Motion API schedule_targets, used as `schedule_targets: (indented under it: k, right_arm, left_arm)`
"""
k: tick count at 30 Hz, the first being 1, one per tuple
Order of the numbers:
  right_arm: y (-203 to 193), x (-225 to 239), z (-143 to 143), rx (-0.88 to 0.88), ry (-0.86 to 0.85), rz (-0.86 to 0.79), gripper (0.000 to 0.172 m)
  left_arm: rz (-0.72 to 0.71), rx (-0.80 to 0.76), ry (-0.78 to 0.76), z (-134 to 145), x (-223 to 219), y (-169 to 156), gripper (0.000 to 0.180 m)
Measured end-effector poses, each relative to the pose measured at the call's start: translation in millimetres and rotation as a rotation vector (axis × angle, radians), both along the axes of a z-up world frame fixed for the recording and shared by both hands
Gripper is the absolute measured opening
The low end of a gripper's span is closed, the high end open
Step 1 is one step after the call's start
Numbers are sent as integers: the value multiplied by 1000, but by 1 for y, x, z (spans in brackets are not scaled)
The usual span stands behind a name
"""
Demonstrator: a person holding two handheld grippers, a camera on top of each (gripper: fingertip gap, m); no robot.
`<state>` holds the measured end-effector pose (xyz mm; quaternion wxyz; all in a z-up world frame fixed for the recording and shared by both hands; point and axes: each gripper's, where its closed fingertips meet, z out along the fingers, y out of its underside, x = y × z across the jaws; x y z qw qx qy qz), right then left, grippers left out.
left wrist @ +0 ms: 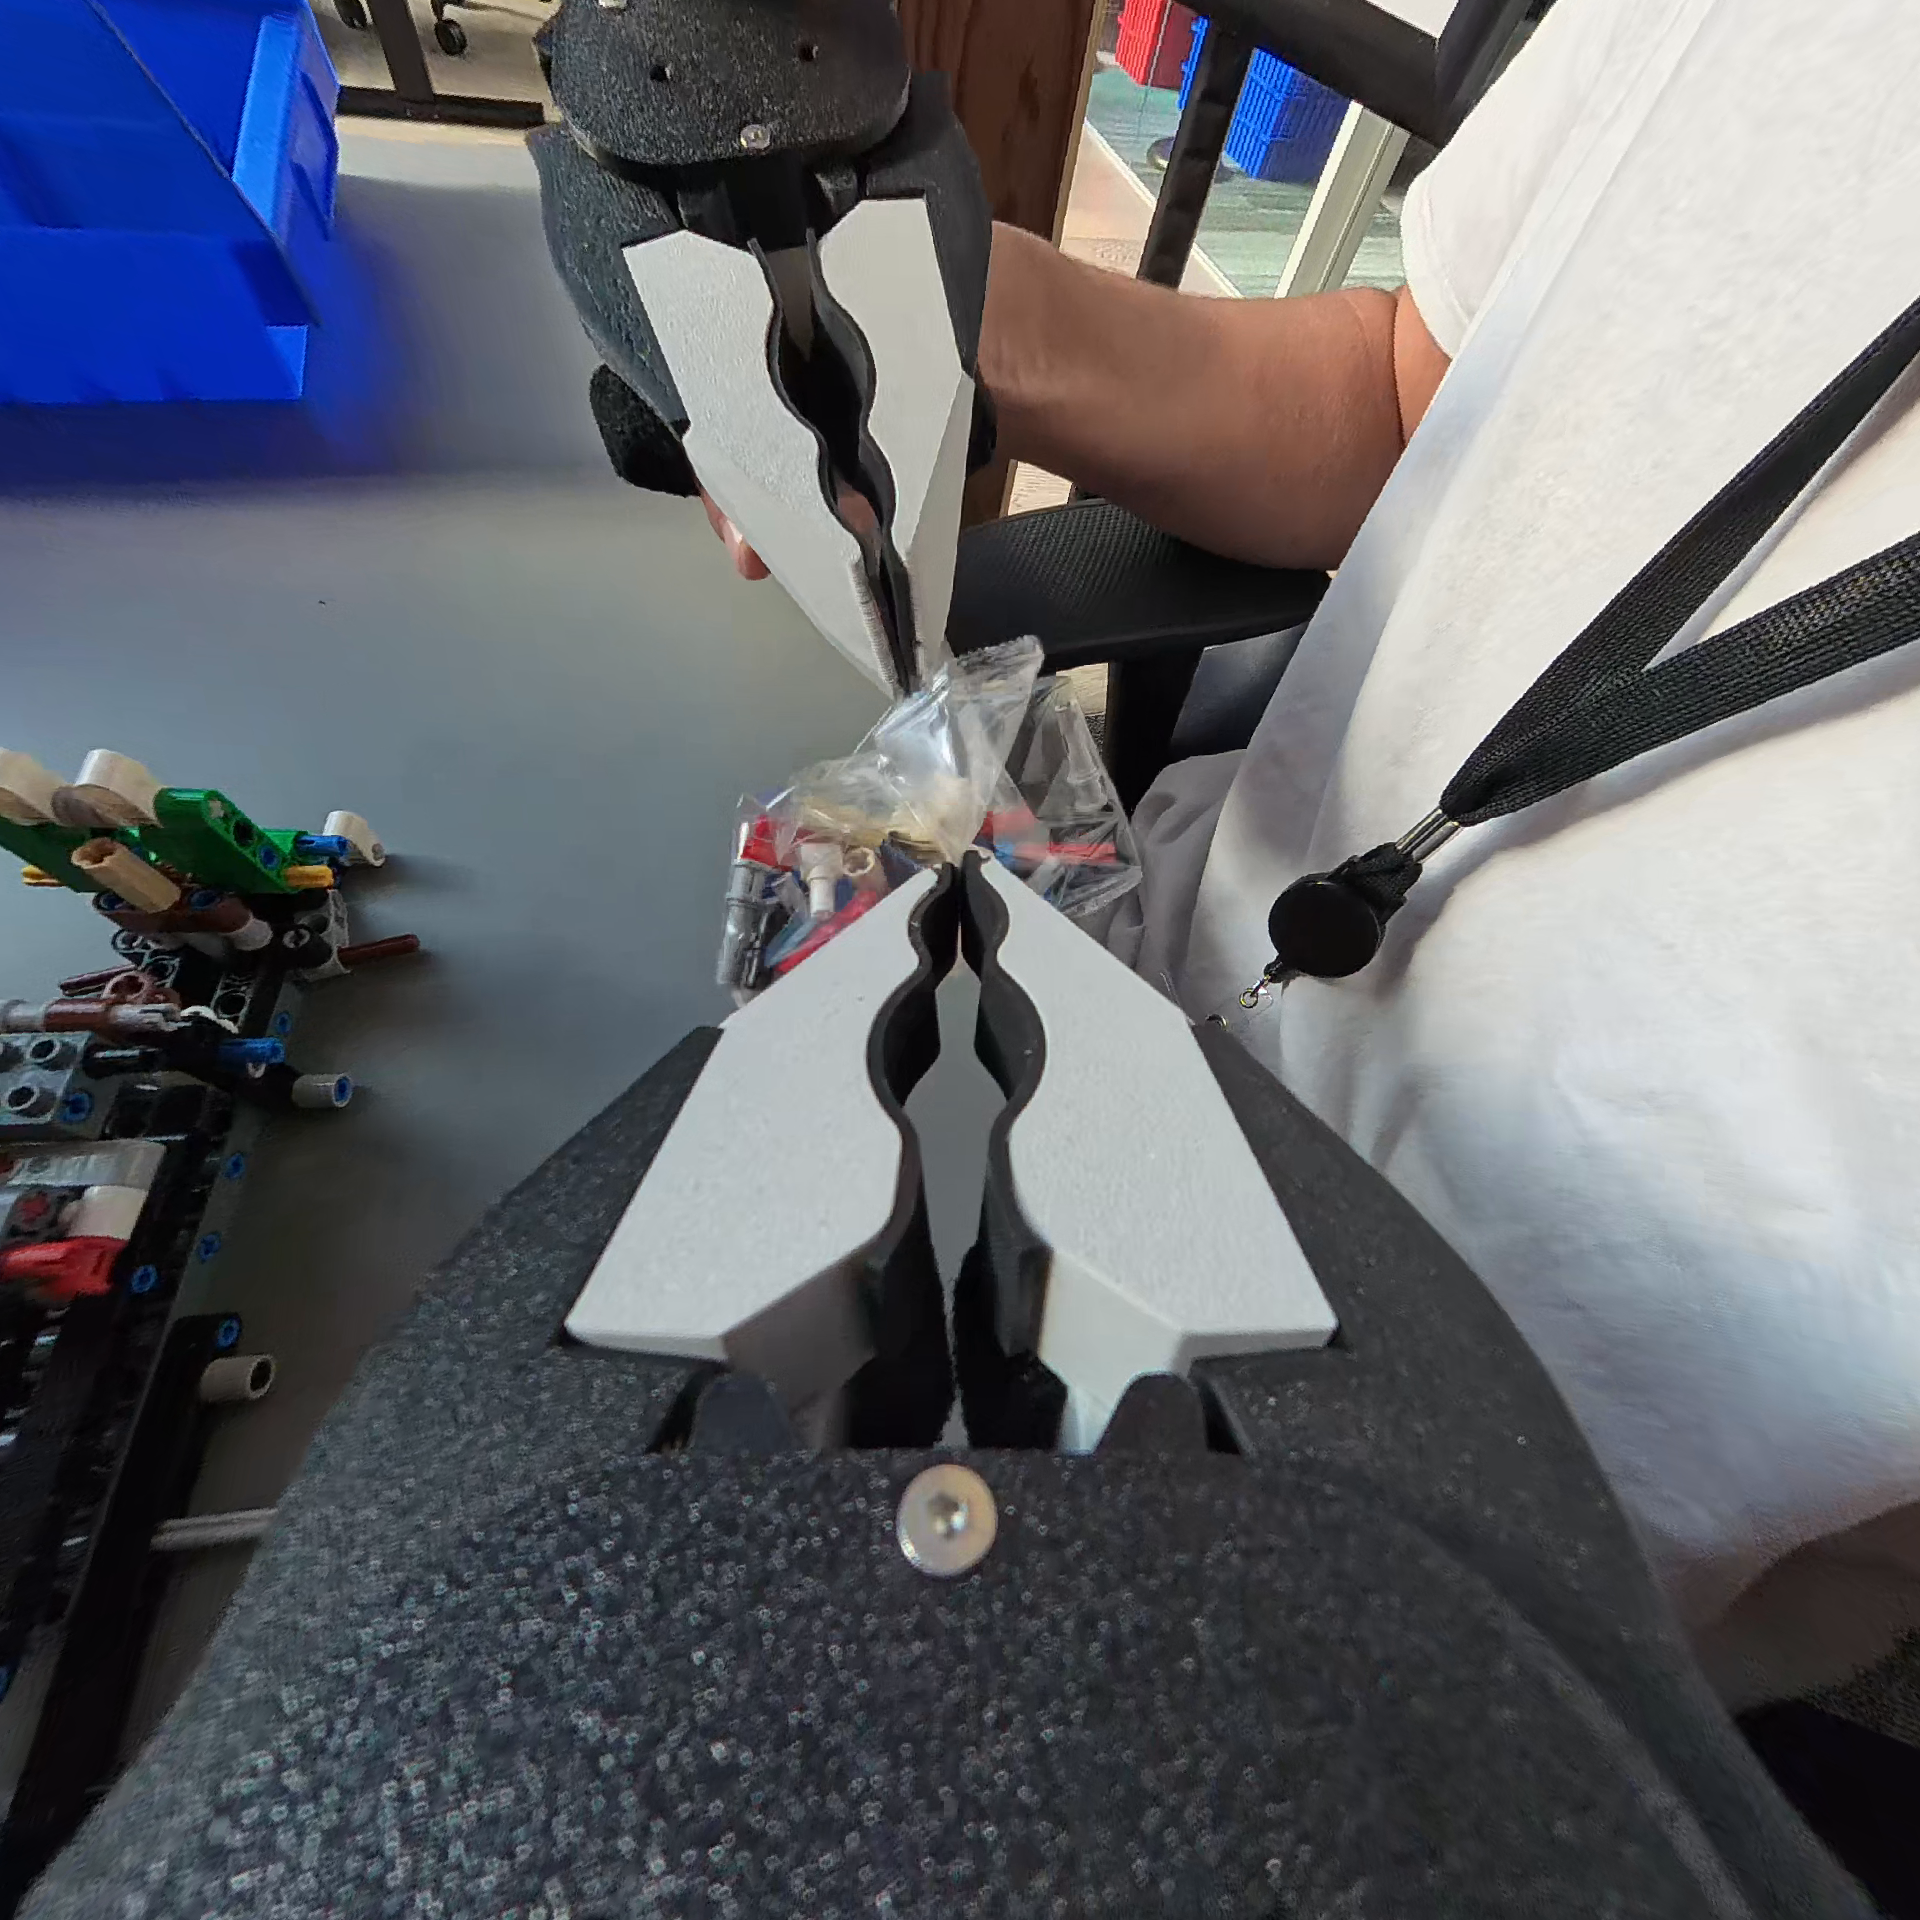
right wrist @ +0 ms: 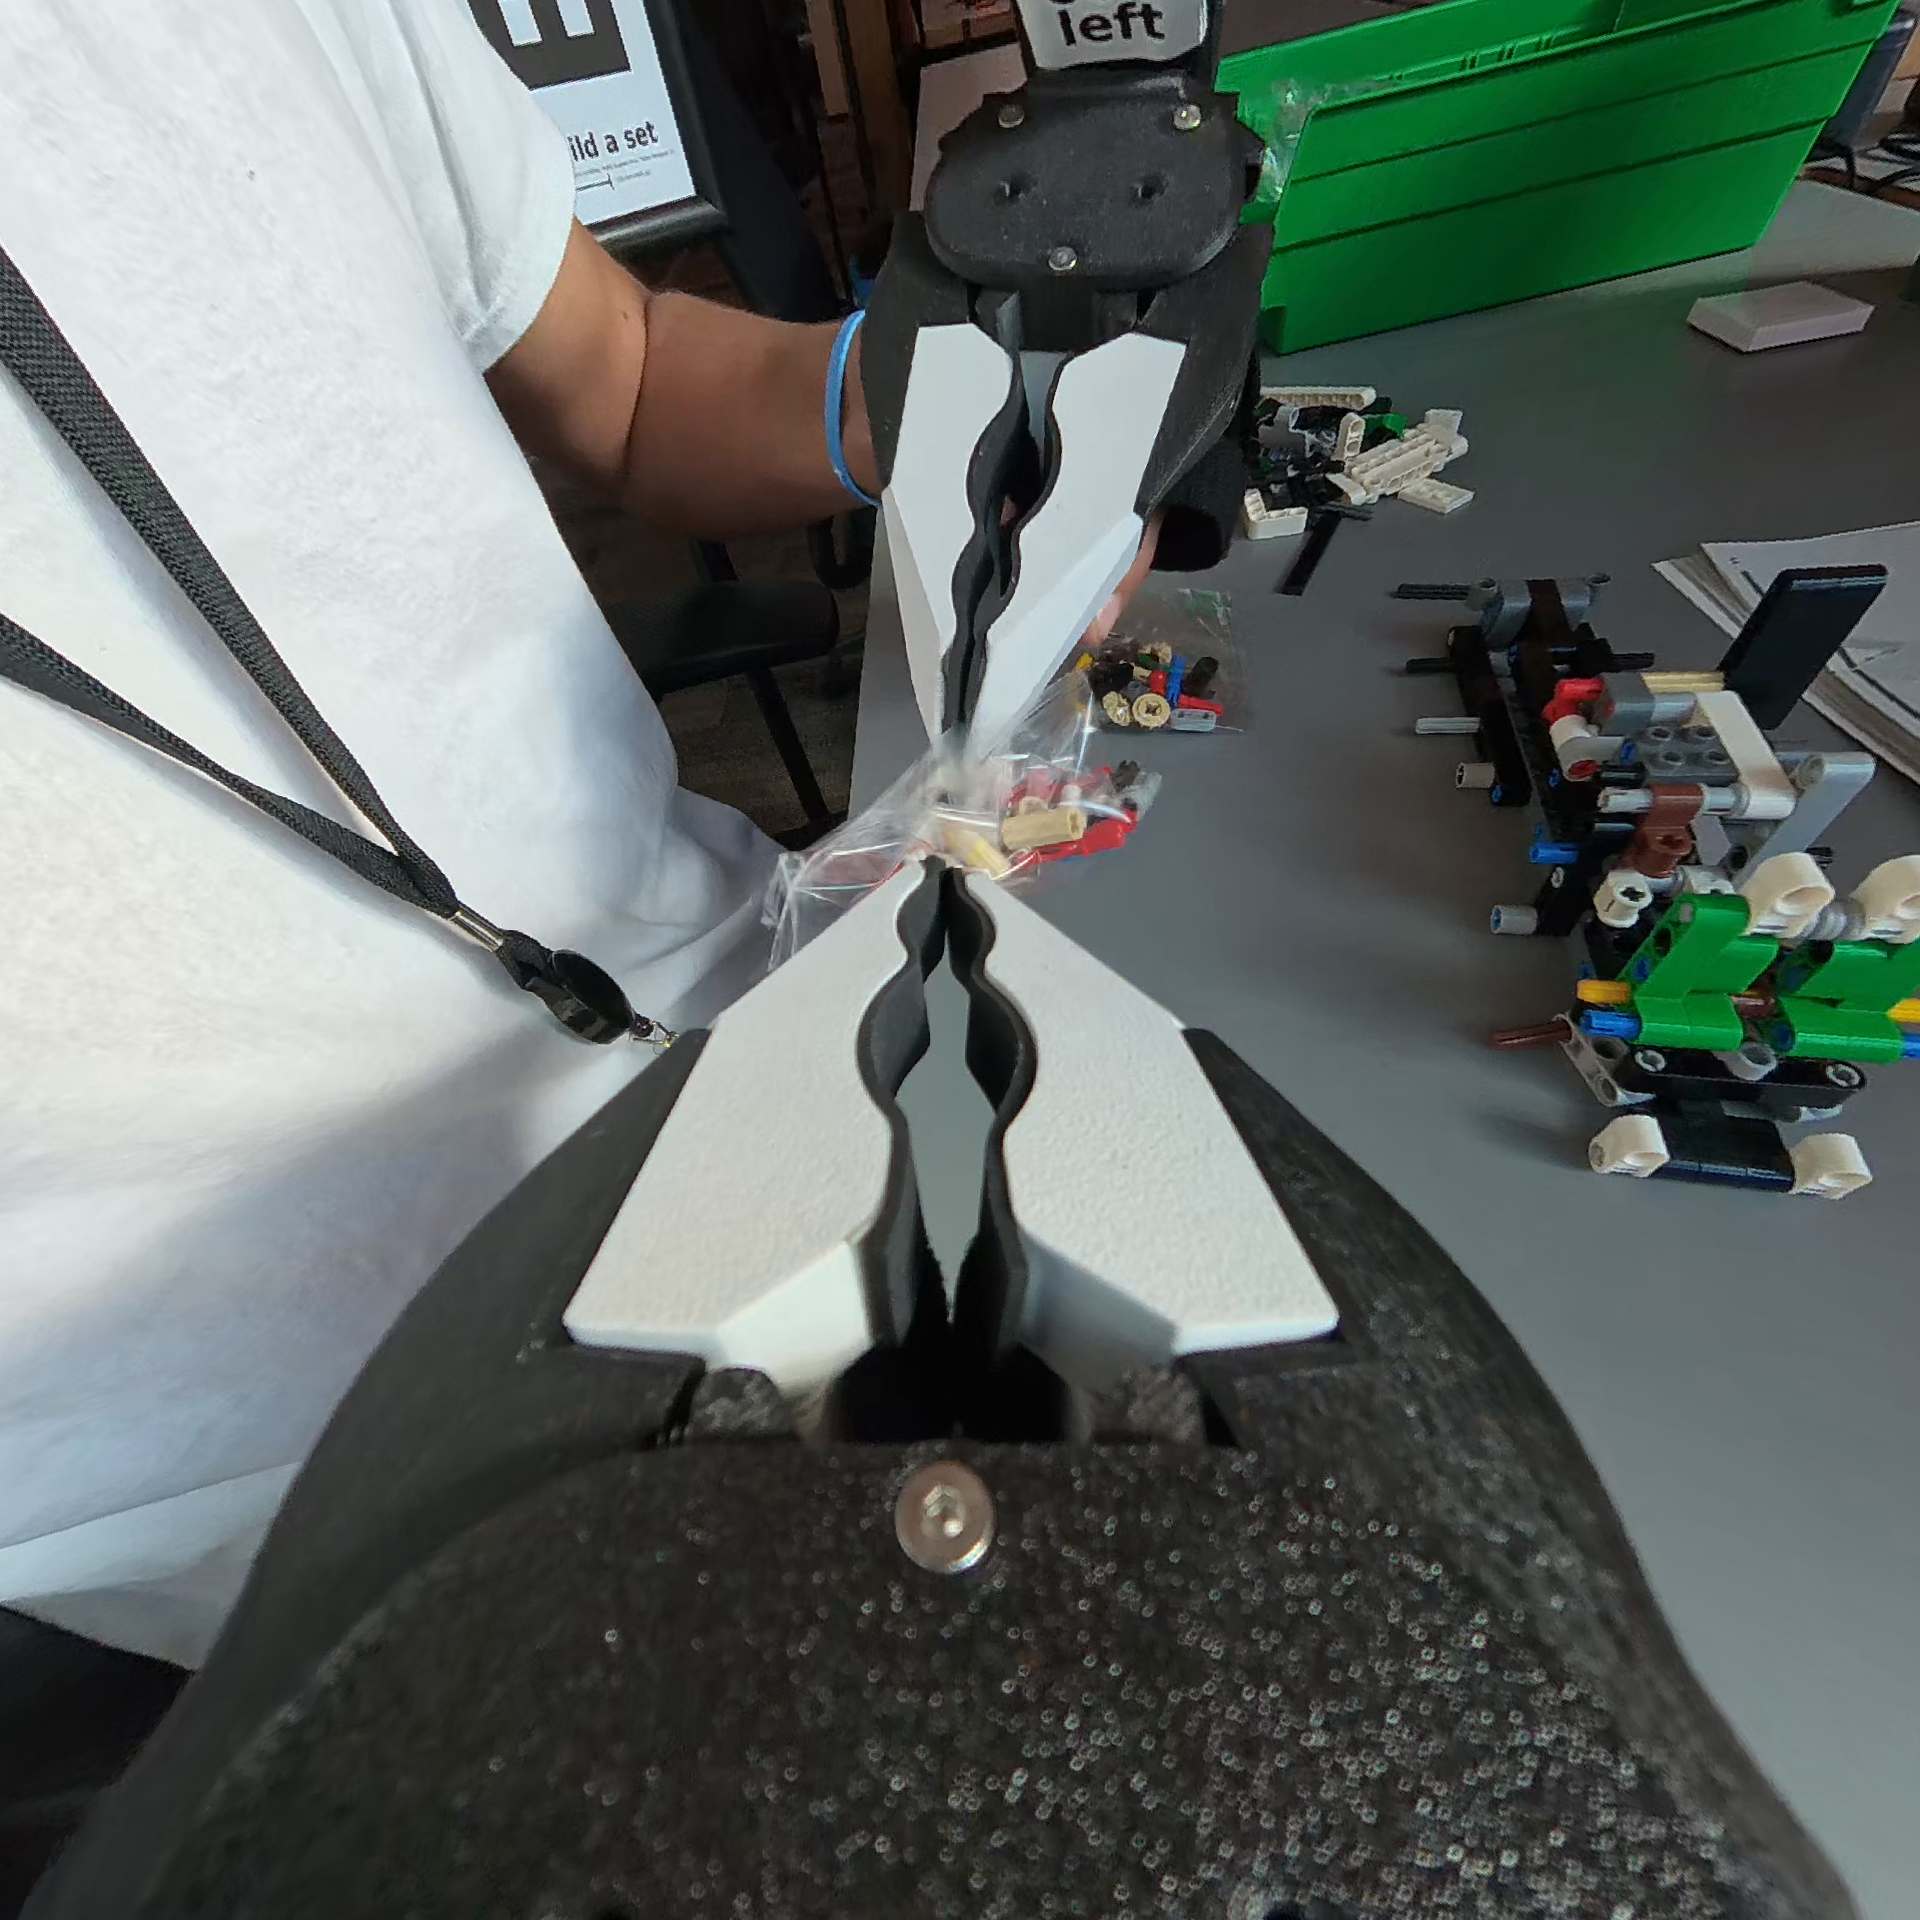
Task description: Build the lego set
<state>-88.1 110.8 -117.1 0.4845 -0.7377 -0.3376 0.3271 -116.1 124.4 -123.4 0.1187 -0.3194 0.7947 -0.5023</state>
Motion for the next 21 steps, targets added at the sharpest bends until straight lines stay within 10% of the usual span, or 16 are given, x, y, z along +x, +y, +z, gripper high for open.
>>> schedule_targets:
  k: [21]
  right_arm:
    - [5, -7, 11, 3, 120, 79, 25]
  left_arm:
    - [-113, 31, -104, 9, 3, -2, 0]
